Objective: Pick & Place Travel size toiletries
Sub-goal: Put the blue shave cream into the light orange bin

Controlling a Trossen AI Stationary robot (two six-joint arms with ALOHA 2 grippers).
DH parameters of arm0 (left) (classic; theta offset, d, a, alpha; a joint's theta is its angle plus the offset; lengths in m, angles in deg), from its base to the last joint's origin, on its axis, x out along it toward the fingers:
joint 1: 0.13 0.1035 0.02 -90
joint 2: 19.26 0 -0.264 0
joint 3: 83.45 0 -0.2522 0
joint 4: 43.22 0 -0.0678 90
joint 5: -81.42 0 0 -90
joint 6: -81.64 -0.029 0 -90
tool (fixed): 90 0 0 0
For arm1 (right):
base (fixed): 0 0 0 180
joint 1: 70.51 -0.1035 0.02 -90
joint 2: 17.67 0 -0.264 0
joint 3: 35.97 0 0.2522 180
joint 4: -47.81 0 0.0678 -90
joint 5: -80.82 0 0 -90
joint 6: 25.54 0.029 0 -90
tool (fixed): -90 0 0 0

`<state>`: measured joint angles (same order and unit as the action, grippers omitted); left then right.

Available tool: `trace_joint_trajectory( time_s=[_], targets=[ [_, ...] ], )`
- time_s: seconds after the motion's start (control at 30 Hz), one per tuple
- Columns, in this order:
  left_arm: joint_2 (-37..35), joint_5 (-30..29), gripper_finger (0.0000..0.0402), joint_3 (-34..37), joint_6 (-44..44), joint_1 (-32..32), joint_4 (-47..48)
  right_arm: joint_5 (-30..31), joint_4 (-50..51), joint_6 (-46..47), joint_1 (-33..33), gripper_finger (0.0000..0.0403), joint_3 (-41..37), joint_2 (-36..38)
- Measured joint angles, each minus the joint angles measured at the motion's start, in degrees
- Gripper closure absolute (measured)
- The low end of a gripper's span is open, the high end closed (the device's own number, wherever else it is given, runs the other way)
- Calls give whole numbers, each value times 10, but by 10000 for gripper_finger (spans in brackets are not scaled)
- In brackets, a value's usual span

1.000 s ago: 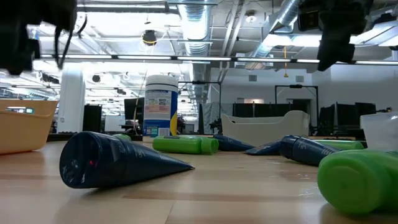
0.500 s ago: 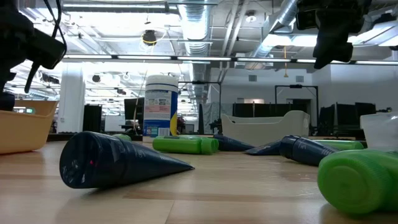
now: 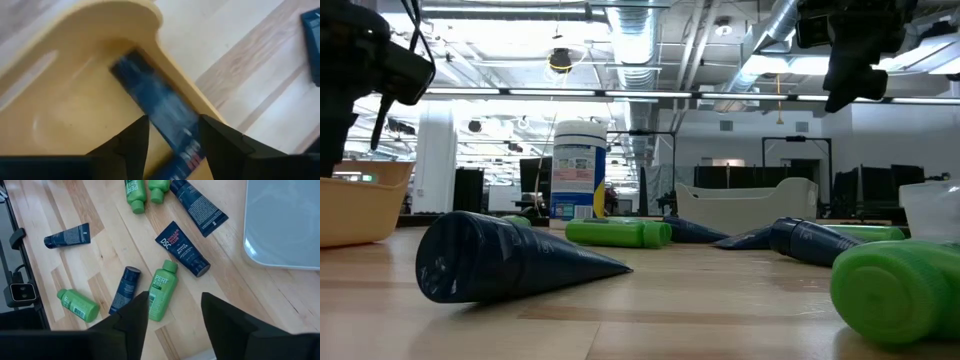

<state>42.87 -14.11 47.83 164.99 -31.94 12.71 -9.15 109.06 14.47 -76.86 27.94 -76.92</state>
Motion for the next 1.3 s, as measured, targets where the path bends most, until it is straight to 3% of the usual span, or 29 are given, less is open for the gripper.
trace_joint_trajectory(
  time_s=[0.13, 0.37, 0.67, 0.83, 1.0, 1.3],
  targets=[
    [0, 28, 205, 0, -5, 0, -31, 0, 0, -1, 0, 225, 0, 0],
    [-26, 56, 149, 0, -8, 0, -212, 0, 0, -15, 0, 220, 0, 0],
    [-43, -81, 154, -10, -60, 10, -468, 0, -2, -25, 0, 215, 0, 0],
    [-17, -112, 160, -76, -176, 51, -487, 4, -3, -56, 0, 214, 0, 0],
    [14, -107, 155, -130, -287, 83, -485, 17, -41, -171, 0, 209, 0, -26],
    [23, -101, 154, -136, -307, 87, -413, 14, -108, -366, 10, 194, 0, -119]
  ],
)
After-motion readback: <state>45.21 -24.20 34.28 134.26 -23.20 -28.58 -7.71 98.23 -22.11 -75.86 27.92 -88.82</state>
